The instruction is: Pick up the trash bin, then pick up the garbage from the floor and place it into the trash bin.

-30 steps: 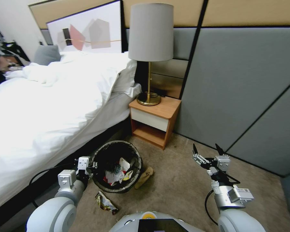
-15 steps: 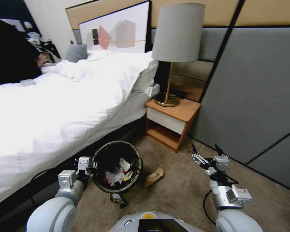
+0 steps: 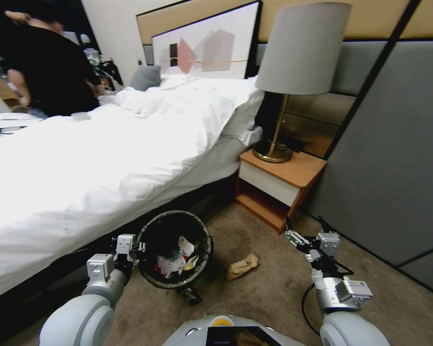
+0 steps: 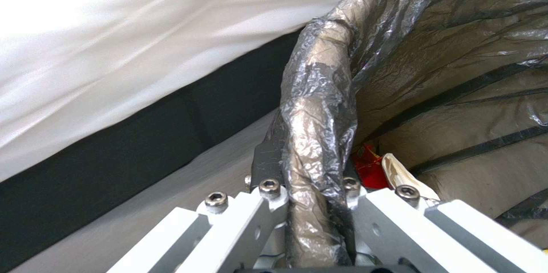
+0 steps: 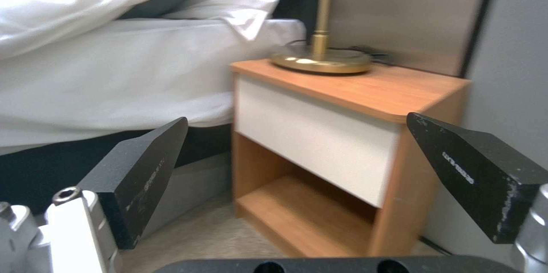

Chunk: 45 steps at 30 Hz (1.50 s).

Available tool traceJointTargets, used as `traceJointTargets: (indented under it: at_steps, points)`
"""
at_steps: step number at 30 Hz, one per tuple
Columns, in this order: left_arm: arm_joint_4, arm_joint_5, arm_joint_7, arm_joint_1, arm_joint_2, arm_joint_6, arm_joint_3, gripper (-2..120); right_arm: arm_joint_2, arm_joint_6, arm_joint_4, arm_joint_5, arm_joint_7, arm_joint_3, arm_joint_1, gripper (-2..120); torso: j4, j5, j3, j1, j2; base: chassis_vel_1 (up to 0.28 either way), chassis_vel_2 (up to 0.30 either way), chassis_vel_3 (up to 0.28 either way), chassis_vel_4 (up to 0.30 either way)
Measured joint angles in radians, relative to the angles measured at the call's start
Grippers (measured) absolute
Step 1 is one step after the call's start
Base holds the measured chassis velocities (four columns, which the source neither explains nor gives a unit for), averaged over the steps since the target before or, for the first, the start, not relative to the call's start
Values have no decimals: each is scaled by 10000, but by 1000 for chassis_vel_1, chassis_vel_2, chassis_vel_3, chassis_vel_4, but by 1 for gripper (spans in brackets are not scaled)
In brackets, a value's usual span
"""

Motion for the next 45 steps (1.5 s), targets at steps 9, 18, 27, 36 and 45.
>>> traceJointTargets:
  at_steps: [9, 18, 27, 36, 45]
  points:
    - [0, 1, 0, 44, 4, -10, -28, 1, -74, -91, -60, 4, 138, -127, 24, 100, 0, 1, 0, 0, 0, 61, 70, 60, 62]
    - [0, 86, -15, 92, 22, -186, -53, 1, -285, -1338, -130, 601, 979, -512, 112, 100, -1, 0, 0, 0, 0, 10, 14, 18, 8]
    - [0, 86, -16, 152, 66, -207, -121, 1, -604, -3315, -938, 3254, 2434, -1140, 1021, 100, 0, 1, 0, 0, 0, 0, 0, 0, 0]
    - [0, 48, -31, 319, 190, -222, -189, 1, -1028, -4428, -2093, 5563, 3822, -1896, 2625, 100, 1, 1, 0, 0, 0, 0, 0, 0, 0]
    - [0, 52, -59, 481, 168, -222, -204, 1, -1302, -4924, -3632, 8588, 5187, -2695, 4231, 100, 1, 0, 0, 0, 0, 0, 0, 0, 0]
